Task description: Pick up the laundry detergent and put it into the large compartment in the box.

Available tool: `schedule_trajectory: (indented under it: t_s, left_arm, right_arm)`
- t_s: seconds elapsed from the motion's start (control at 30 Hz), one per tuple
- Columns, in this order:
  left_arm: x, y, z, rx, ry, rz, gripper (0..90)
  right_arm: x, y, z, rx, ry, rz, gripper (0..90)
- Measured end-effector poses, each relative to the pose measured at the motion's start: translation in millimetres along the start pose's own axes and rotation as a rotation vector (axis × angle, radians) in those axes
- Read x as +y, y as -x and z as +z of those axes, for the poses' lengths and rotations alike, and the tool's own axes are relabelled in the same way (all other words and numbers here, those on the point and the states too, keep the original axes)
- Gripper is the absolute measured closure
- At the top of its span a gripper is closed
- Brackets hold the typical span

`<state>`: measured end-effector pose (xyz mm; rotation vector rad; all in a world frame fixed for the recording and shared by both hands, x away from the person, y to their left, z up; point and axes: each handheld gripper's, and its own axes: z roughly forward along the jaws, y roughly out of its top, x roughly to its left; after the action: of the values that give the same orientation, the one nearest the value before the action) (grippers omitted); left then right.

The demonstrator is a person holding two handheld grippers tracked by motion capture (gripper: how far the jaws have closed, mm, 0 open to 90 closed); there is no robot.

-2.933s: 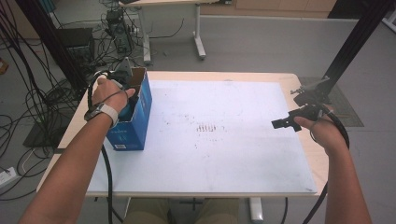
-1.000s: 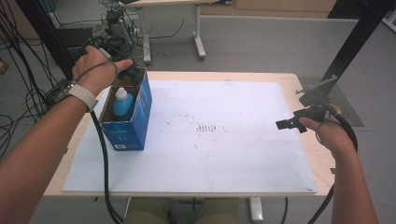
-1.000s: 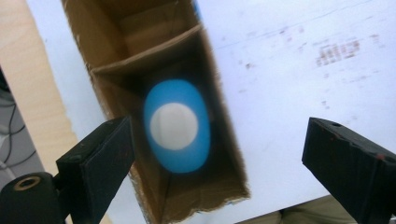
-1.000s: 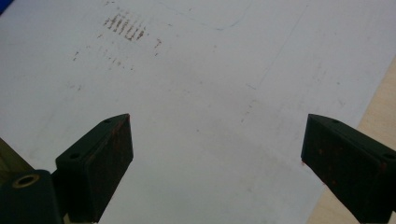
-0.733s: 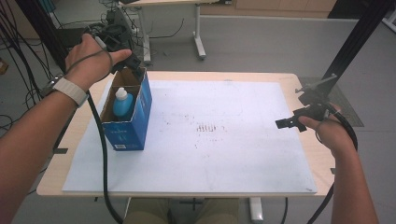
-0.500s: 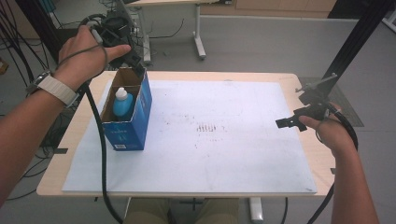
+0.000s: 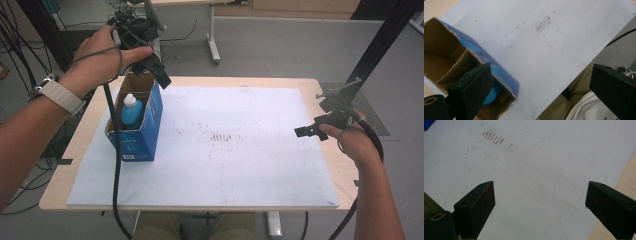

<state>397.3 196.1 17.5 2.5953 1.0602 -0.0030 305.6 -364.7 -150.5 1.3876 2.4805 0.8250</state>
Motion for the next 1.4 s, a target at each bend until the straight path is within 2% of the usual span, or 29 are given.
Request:
schedule_trajectory:
  t_s: [0.07, 0.13, 0.17, 0.27, 0.43, 0.6, 0.67, 0.77, 1.0, 1.1, 1.17, 1.4]
  left_arm:
    - [0.9, 1.5, 2.4, -0.015, 0.004, 0.040, 5.5]
    - [3.7, 6.7, 6.9, -0.018, -0.002, 0.108, 5.9]
    - [4.8, 7.7, 8.5, -0.023, -0.006, 0.128, 6.1]
    - [6.6, 7.0, 15.4, -0.063, -0.003, 0.163, 5.3]
    - [13.1, 17.3, 26.2, -0.077, -0.022, 0.244, 5.4]
    - [19.7, 30.3, 35.6, -0.076, -0.034, 0.292, 5.5]
    - [22.8, 38.7, 40.4, -0.072, -0.043, 0.331, 5.7]
    - [27.4, 54.5, 50.0, -0.041, -0.071, 0.398, 5.8]
    - [36.3, 71.9, 73.7, -0.048, -0.112, 0.482, 5.8]
    - [36.6, 78.7, 80.4, -0.050, -0.113, 0.507, 5.9]
    - [36.6, 86.2, 85.0, -0.034, -0.119, 0.534, 5.9]
    - [35.5, 97.4, 98.6, -0.050, -0.120, 0.603, 5.9]
  right_arm:
    - [0.7, -0.4, -0.1, -0.001, -0.002, -0.001, 8.9]
    - [1.4, -1.1, -0.3, 0.000, -0.002, -0.002, 8.9]
    - [2.0, -1.6, -0.4, -0.001, -0.004, -0.003, 8.9]
    - [3.2, -2.5, -0.6, 0.001, -0.005, -0.006, 8.9]
    - [4.1, -4.2, 1.3, 0.004, -0.006, -0.009, 8.9]
    - [3.7, -4.0, 3.7, 0.008, -0.006, -0.008, 8.9]
    - [3.6, -3.9, 4.6, 0.009, -0.006, -0.009, 8.9]
    - [3.0, -3.5, 4.9, 0.009, -0.006, -0.007, 8.9]
    - [0.5, -2.2, 5.4, 0.011, -0.004, -0.005, 8.9]
    - [-0.2, -1.8, 5.4, 0.013, -0.006, -0.001, 8.9]
    - [-0.7, -1.7, 5.3, 0.013, -0.004, -0.003, 8.9]
    - [-2.4, -2.2, 4.7, 0.010, -0.006, 0.001, 8.9]
